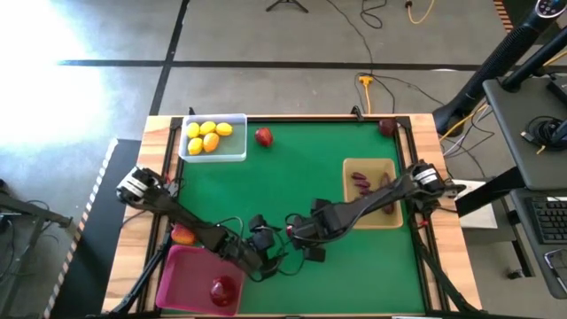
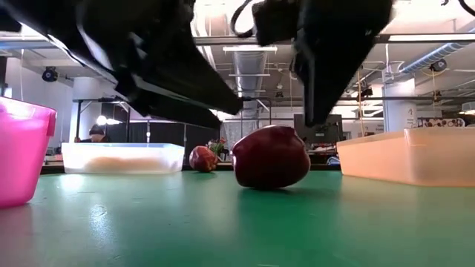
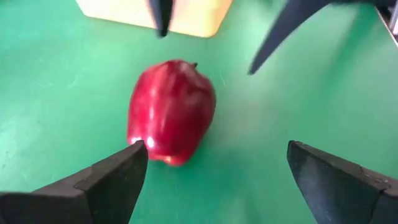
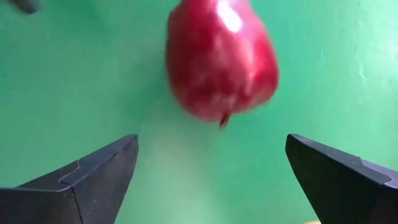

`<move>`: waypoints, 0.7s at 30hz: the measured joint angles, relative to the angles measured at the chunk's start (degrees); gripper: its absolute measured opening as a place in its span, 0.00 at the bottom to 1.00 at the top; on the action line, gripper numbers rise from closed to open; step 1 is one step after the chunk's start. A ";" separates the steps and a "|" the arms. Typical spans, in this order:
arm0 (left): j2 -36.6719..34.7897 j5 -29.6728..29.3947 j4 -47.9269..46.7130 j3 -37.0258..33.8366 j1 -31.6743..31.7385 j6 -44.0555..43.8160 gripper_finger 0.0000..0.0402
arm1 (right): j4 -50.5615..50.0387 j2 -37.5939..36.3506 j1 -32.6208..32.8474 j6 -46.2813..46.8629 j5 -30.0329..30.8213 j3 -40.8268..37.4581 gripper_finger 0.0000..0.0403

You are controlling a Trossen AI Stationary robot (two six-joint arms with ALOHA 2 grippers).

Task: Sort produce into baskets
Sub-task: Put the apple into the pink transparent bin

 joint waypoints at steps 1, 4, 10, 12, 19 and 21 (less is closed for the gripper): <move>0.73 -0.07 1.57 0.00 0.18 0.81 0.91 | -0.61 -0.34 0.55 0.57 0.02 0.00 0.99; 3.06 -0.95 4.77 0.02 0.73 4.91 0.91 | -1.29 -1.67 2.53 2.59 0.30 0.00 0.99; 1.85 2.09 -0.68 -0.04 5.69 5.25 0.91 | -2.16 -2.84 6.66 6.98 0.02 0.39 0.99; 1.12 4.95 0.29 0.20 6.84 8.03 0.91 | -2.80 -3.46 8.01 8.82 -0.04 0.39 0.99; 1.39 11.96 0.53 0.89 8.84 15.67 0.91 | -7.19 -4.43 12.94 18.58 -0.22 0.44 0.99; 1.39 12.38 0.94 0.96 9.82 16.09 0.91 | -7.64 -4.45 14.36 20.72 -0.20 0.44 0.99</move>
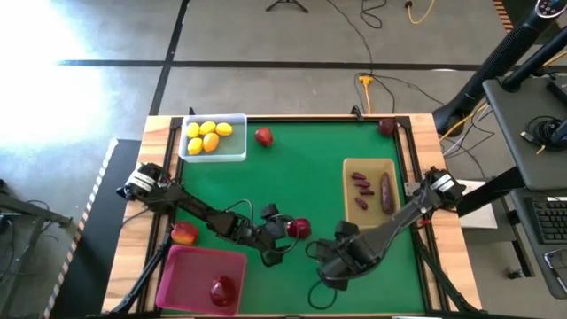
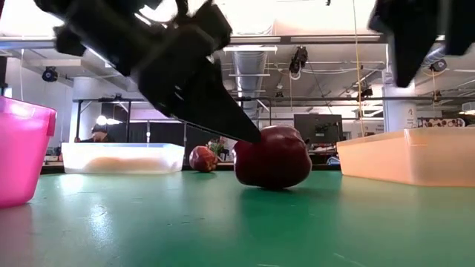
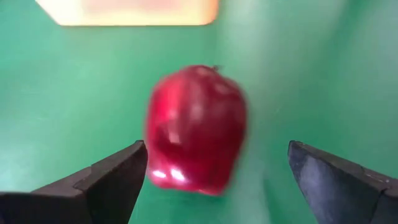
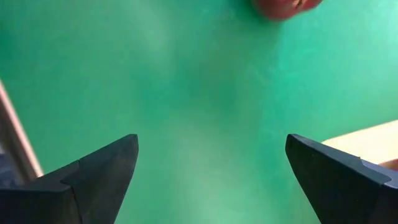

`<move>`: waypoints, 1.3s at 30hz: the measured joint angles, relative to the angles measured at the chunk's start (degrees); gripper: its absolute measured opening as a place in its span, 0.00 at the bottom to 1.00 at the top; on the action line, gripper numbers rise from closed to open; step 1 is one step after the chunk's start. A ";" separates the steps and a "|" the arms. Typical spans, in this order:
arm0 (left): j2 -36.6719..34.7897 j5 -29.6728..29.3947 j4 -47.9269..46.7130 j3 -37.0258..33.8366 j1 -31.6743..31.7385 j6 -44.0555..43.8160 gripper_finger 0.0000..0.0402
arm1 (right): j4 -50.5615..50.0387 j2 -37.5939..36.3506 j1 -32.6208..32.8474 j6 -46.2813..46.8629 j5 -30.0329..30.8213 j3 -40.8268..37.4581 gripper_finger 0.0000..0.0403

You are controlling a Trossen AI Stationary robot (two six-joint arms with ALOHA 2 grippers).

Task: Sort produce into baskets
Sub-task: Put the apple into the pink transparent bin

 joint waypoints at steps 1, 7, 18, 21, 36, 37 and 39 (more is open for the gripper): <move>0.00 -0.05 -0.05 0.00 0.65 0.41 0.91 | -0.04 0.00 0.59 0.96 0.00 0.00 0.99; 1.87 0.46 2.93 -0.10 1.87 7.91 0.91 | 0.17 0.00 3.32 5.54 0.22 0.00 0.99; 13.71 2.23 10.70 7.73 3.60 9.07 0.91 | 1.18 0.00 5.12 6.65 1.50 -0.16 0.99; 16.26 2.23 10.23 11.05 3.56 9.66 0.91 | 0.90 -0.04 5.12 5.11 1.88 -1.04 0.99; 22.05 1.35 7.48 20.52 3.17 7.88 0.81 | 0.69 -0.04 4.25 -1.89 1.81 -2.95 0.99; 21.60 1.33 7.35 20.63 2.91 7.87 0.77 | 0.65 -0.04 4.25 -1.96 1.77 -2.95 0.99; 19.90 1.33 6.00 20.60 2.21 7.77 0.72 | 0.40 -0.04 4.12 -2.45 1.10 -2.94 0.99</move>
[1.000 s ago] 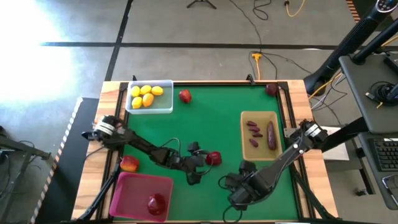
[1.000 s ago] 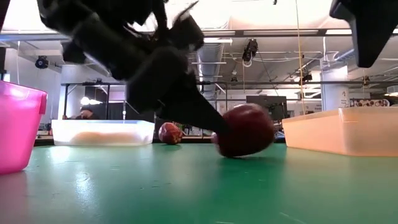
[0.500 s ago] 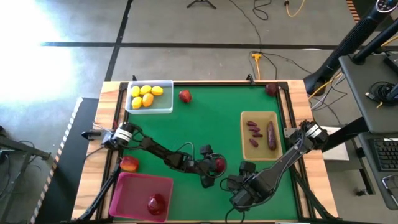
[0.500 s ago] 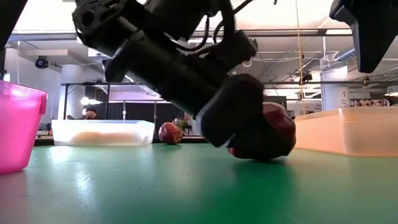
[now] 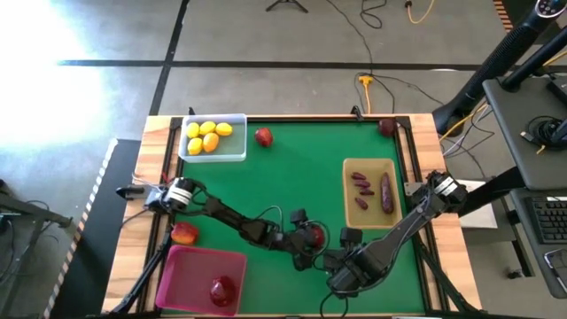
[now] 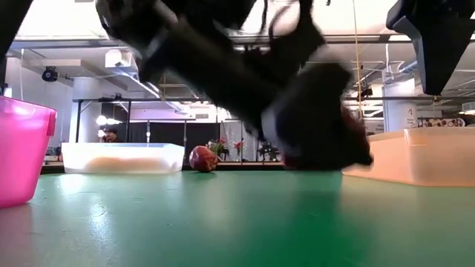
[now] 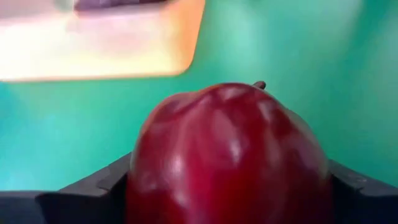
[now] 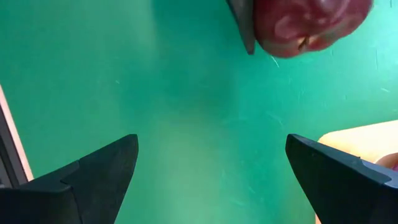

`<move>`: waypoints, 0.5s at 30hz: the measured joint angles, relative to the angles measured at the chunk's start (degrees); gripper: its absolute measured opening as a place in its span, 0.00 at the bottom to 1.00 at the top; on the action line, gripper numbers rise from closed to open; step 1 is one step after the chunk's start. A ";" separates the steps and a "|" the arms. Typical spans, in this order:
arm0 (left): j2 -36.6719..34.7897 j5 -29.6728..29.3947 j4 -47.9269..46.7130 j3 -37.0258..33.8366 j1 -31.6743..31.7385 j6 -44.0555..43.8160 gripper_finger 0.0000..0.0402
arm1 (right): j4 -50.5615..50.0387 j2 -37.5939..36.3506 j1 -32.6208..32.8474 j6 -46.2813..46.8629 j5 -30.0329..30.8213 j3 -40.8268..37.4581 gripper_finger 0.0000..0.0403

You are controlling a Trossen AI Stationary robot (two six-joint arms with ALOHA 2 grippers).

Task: Sort produce into baskets
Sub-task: Put the apple into the pink transparent bin

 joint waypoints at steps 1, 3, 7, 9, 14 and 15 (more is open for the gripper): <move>-1.23 0.01 -1.22 -0.03 -0.41 0.01 0.72 | -0.14 0.00 -0.10 -0.55 -0.32 0.06 0.99; -4.58 0.01 -5.38 -0.10 -1.29 -0.02 0.72 | -0.66 0.00 -0.28 -1.71 -1.03 0.42 0.99; -12.77 -0.01 -17.33 -0.14 -4.15 -0.03 0.72 | -0.64 0.00 -0.77 -5.56 -0.90 0.97 0.99; -17.66 -0.06 -25.49 -0.14 -6.38 -1.48 0.72 | -0.26 -0.01 -1.29 -6.98 -0.89 0.99 0.99; -28.71 1.38 -49.54 -0.38 -13.34 -16.48 0.72 | 1.39 0.00 -3.51 -8.74 -0.66 0.89 0.99; -30.31 2.85 -54.07 -0.43 -15.07 -20.95 0.72 | 1.91 0.00 -3.83 -9.37 -0.53 0.88 0.99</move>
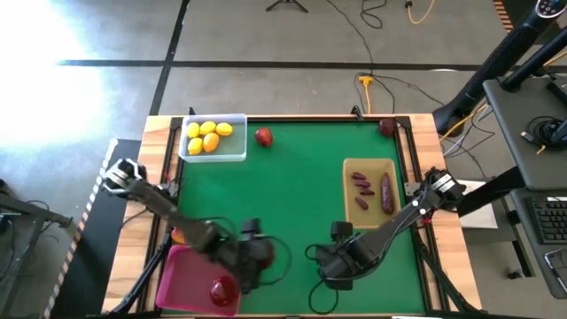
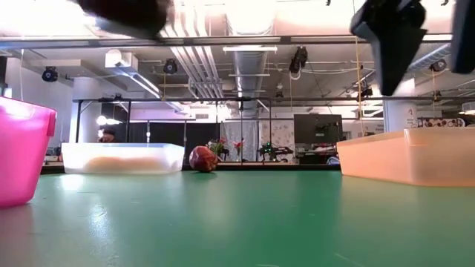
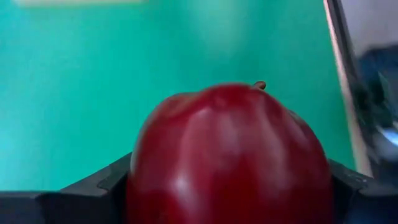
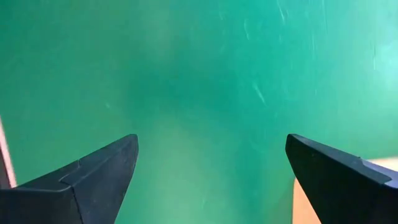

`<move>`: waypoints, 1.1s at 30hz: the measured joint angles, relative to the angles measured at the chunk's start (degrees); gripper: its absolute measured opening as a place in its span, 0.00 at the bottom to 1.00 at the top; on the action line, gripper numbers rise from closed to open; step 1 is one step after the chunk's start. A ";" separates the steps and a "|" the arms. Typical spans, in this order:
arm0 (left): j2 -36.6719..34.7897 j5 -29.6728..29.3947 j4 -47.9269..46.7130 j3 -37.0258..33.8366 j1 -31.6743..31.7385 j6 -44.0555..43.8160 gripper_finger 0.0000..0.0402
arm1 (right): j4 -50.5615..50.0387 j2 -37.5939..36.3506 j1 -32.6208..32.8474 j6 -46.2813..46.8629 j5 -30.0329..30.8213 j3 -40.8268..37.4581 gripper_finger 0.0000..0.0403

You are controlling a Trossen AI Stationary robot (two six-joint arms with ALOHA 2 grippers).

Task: Sort produce into baskets
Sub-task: Put the apple into the pink transparent bin

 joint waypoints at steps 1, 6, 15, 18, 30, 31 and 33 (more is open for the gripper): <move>-1.26 1.13 -4.22 -0.02 -1.89 -4.71 0.72 | 1.03 0.00 -0.22 -0.65 0.04 0.00 0.99; -2.62 2.23 -18.71 -1.39 -11.82 -21.73 0.72 | 7.60 0.00 -0.43 -0.40 3.18 -0.02 0.99; -1.96 -1.40 -10.00 -9.45 -14.99 -30.45 0.81 | 14.71 0.00 0.41 5.93 5.92 -0.04 0.99; -1.42 -0.70 -6.97 -12.00 -14.94 -30.41 0.87 | 15.17 0.00 0.84 9.81 5.64 -0.04 0.99; -3.99 2.01 -28.68 -2.76 -14.97 -25.77 0.90 | 17.44 0.00 4.77 20.11 8.68 -0.06 0.99; -4.58 1.16 -33.59 -1.44 -14.97 -25.99 0.90 | 17.77 0.00 5.02 20.51 8.75 -0.06 0.99; -5.89 0.34 -42.84 0.32 -14.92 -27.02 0.90 | 18.37 0.00 5.47 21.37 8.96 -0.07 0.99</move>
